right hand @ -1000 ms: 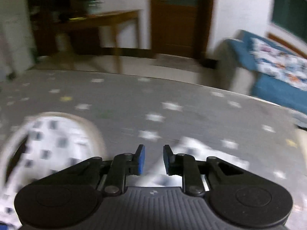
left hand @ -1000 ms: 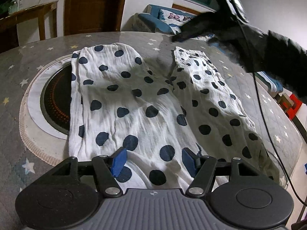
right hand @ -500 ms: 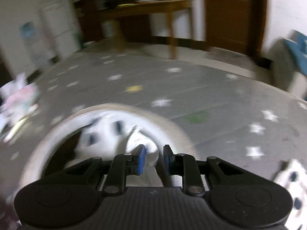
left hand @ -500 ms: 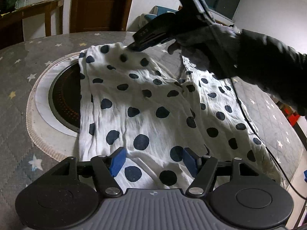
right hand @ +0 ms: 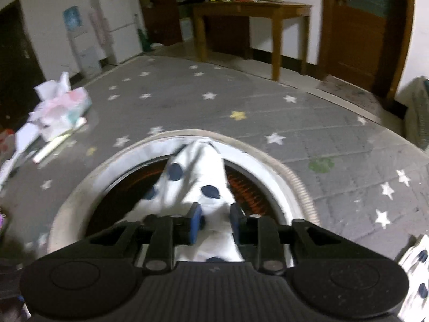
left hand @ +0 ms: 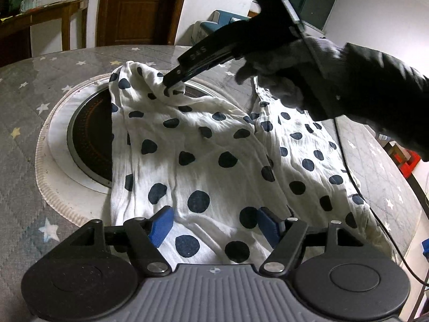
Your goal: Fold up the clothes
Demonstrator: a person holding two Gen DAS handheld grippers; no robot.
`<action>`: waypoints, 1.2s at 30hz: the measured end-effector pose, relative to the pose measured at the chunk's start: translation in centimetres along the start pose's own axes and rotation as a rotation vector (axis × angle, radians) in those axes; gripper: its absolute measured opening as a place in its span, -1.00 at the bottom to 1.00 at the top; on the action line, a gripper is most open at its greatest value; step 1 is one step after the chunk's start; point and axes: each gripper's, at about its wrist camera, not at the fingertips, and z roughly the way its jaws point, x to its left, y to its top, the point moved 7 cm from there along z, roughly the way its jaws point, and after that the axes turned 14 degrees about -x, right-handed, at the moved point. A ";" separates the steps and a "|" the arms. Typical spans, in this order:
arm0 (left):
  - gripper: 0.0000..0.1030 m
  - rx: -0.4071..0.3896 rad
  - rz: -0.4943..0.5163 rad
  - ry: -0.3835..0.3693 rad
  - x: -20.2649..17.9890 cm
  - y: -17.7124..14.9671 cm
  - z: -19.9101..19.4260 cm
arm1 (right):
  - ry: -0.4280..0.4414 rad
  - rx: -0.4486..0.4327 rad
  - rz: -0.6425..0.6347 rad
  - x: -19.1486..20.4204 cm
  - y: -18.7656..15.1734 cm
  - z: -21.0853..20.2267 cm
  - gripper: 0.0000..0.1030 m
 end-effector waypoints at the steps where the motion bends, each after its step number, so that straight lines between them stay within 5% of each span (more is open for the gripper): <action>1: 0.41 0.000 -0.001 -0.001 0.0 0.0 0.0 | -0.008 0.007 0.001 -0.2 -0.1 0.5 -0.20; 5: 0.43 -0.002 -0.004 -0.002 0.1 0.0 0.0 | -0.030 0.020 0.001 -0.6 -0.7 1.9 -0.20; 9: 0.43 -0.004 -0.002 -0.003 0.0 0.0 0.0 | -0.032 0.016 -0.027 -0.3 -0.6 2.2 -0.78; 16: 0.43 -0.009 0.000 -0.005 -0.2 -0.1 0.1 | -0.210 -0.291 -0.498 3.9 3.5 -1.7 -0.80; 19: 0.43 -0.010 -0.002 -0.003 -0.4 -0.1 0.0 | -0.265 -0.286 -0.544 3.8 4.0 -1.7 -0.61; 25: 0.43 -0.012 -0.009 -0.006 -0.3 -0.2 0.0 | -0.308 -0.178 -0.340 -0.1 3.8 -0.9 -0.60; 36: 0.47 -0.015 -0.016 -0.016 -0.1 -0.2 0.0 | -0.127 -0.090 0.096 -3.2 3.1 2.6 -0.47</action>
